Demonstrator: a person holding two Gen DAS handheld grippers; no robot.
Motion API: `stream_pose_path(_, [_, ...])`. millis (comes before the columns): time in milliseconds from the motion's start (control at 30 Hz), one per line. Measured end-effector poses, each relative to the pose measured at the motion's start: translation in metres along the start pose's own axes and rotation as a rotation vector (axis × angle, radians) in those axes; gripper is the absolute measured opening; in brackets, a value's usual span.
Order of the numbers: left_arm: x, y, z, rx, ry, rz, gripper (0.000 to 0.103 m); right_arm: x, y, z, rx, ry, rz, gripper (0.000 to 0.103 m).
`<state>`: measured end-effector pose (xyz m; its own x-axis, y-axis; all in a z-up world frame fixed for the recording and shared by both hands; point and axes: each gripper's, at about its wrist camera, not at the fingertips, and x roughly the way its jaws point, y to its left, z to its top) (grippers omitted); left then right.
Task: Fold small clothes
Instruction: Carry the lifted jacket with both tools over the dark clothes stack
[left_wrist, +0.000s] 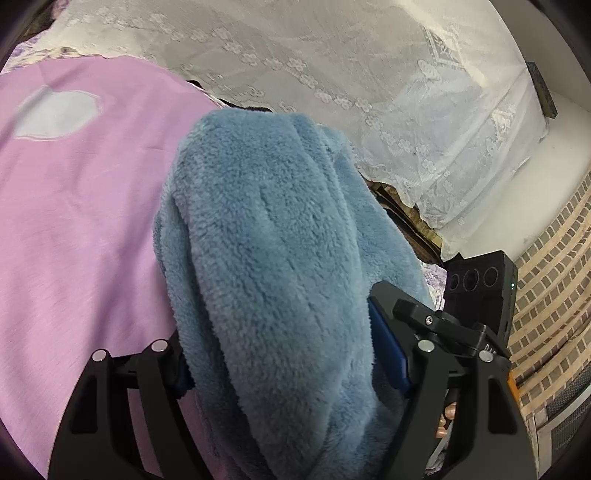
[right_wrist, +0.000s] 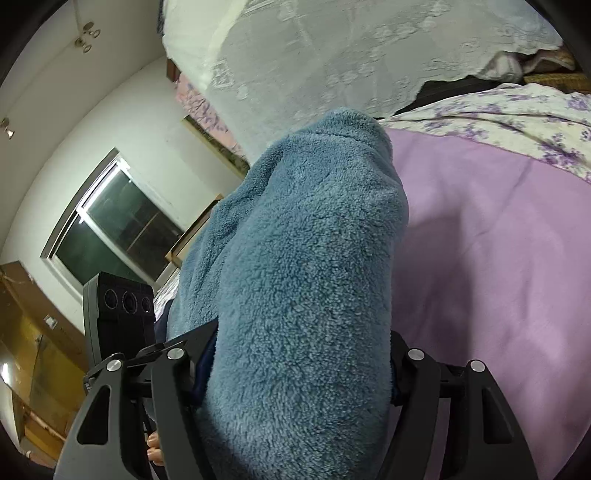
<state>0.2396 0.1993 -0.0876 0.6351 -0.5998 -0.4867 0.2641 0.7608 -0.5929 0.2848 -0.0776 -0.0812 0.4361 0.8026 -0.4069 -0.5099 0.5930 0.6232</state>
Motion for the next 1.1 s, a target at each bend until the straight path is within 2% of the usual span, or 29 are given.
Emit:
stream_pose_path(267, [-0.081, 0.019, -0.015, -0.025, -0.053, 0.088, 0.075, 0.028, 0.058, -0.019, -0.040, 0.065, 0.082, 0.069])
stream_pose_path(500, [-0.151, 0.047, -0.021, -0.063, -0.117, 0.154, 0.075, 0.069, 0.122, -0.030, -0.082, 0.135, 0.151, 0.069])
stream_pose_path(1100, [-0.326, 0.164, -0.020, -0.202, -0.301, 0.294, 0.075, 0.193, 0.272, -0.059, -0.205, 0.311, 0.283, 0.069])
